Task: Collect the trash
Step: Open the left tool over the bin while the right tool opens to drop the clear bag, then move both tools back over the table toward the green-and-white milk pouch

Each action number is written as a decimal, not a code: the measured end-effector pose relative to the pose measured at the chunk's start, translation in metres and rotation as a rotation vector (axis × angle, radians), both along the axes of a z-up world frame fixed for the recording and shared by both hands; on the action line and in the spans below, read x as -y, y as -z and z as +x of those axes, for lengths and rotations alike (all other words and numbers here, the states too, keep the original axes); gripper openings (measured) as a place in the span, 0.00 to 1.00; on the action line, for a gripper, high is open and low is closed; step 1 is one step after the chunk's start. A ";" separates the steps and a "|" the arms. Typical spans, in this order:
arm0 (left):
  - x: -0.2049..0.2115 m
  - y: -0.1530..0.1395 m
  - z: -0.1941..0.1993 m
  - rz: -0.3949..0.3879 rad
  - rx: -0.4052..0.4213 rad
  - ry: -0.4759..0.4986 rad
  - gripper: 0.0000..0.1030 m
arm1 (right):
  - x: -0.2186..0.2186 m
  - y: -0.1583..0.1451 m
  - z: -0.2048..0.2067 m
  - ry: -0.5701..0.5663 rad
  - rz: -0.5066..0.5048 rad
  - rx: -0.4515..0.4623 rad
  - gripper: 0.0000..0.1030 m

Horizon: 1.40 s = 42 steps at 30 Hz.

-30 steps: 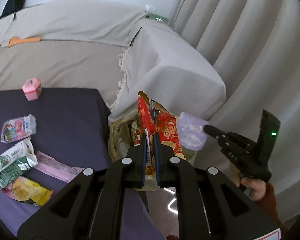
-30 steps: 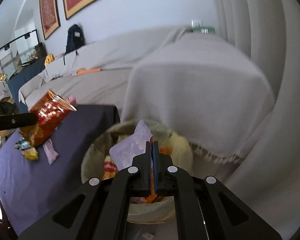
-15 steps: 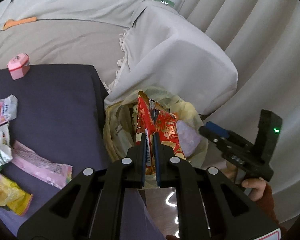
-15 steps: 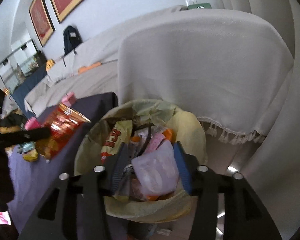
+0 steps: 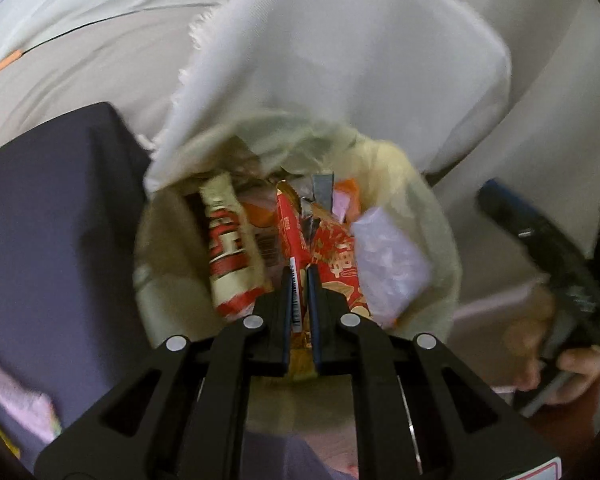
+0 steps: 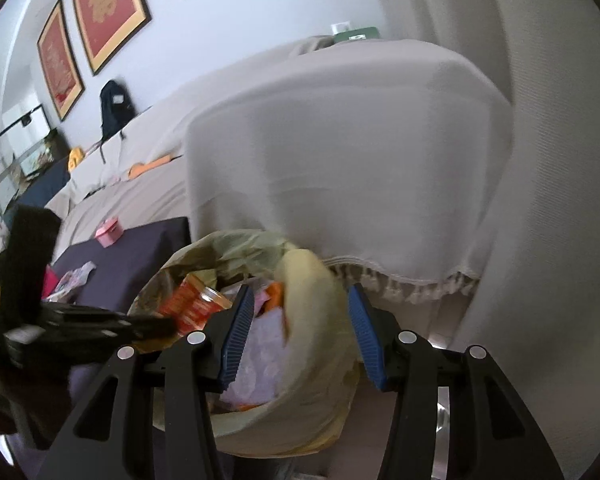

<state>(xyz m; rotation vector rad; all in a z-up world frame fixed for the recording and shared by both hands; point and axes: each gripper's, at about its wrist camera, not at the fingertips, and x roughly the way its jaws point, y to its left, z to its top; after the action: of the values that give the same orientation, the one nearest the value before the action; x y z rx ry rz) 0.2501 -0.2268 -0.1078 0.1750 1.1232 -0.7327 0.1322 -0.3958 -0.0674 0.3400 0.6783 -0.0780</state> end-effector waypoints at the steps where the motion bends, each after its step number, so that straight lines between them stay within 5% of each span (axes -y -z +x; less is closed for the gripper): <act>1: 0.011 0.006 0.002 0.035 0.002 0.007 0.07 | 0.003 0.001 0.000 0.004 0.006 -0.001 0.45; 9: 0.046 0.033 0.015 0.136 0.031 0.008 0.11 | 0.021 0.014 -0.005 0.036 0.028 -0.026 0.45; 13: 0.032 0.028 0.015 0.033 -0.025 0.007 0.43 | 0.022 0.017 -0.007 0.041 0.030 -0.028 0.45; 19: -0.010 0.008 0.008 -0.080 -0.070 -0.037 0.48 | 0.017 0.018 -0.005 0.028 0.034 -0.023 0.45; 25: -0.079 -0.041 -0.021 -0.172 0.043 -0.043 0.55 | 0.001 0.011 -0.002 -0.001 0.023 -0.013 0.45; 31: -0.172 -0.080 -0.030 -0.075 0.307 -0.154 0.56 | -0.029 0.004 0.006 -0.058 0.019 -0.008 0.46; 42: -0.327 -0.078 -0.009 -0.088 0.316 -0.431 0.60 | -0.133 -0.013 0.032 -0.277 -0.029 -0.048 0.46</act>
<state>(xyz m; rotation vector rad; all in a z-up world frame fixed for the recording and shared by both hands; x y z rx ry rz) 0.2409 0.1005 -0.0293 -0.0280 0.7874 -0.3517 0.1641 -0.2626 -0.0549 0.2142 0.7655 0.1680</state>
